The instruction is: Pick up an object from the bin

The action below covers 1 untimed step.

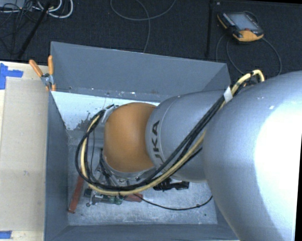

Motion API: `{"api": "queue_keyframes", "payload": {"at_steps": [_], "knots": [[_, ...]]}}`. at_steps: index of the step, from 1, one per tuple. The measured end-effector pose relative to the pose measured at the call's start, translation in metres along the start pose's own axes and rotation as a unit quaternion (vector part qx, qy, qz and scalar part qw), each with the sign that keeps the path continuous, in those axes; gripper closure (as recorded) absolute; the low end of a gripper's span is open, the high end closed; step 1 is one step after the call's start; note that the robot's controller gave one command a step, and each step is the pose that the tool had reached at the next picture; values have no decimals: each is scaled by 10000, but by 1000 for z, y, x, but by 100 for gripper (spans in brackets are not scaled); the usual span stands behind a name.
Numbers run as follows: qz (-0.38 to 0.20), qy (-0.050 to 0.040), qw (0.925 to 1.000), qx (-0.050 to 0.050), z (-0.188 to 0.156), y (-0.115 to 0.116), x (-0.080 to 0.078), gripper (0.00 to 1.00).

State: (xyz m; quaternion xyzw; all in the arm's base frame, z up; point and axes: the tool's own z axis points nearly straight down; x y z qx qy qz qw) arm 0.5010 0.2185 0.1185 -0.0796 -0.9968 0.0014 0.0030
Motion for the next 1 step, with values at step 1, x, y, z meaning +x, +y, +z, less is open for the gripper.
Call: {"api": "queue_keyframes", "payload": {"at_steps": [1], "knots": [[-42, -3, 10000, -3, -67, 0, -2, 100]]}}
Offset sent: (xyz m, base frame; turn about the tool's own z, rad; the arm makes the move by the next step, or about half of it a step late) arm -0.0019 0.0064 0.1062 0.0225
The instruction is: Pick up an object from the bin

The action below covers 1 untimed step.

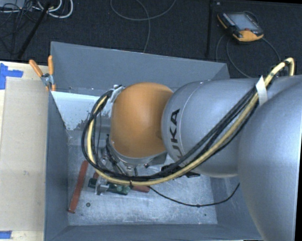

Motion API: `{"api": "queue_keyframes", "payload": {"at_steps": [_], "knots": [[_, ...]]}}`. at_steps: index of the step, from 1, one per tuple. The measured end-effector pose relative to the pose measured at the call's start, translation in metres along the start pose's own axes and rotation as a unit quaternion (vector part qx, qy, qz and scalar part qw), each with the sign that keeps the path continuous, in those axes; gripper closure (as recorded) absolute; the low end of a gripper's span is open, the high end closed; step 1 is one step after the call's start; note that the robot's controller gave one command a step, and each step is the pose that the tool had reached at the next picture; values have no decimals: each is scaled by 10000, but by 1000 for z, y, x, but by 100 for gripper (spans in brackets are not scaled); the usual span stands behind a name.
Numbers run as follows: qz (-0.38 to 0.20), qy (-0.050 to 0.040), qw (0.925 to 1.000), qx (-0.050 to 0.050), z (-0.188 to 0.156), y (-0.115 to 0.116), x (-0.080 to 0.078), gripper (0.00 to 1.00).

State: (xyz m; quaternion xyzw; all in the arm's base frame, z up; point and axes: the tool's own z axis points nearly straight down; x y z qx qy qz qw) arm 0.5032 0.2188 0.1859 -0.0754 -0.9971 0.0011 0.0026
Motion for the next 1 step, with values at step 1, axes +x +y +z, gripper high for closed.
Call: {"api": "queue_keyframes", "payload": {"at_steps": [1], "knots": [[145, -24, 9999, -9, -38, 5, 5, 100]]}}
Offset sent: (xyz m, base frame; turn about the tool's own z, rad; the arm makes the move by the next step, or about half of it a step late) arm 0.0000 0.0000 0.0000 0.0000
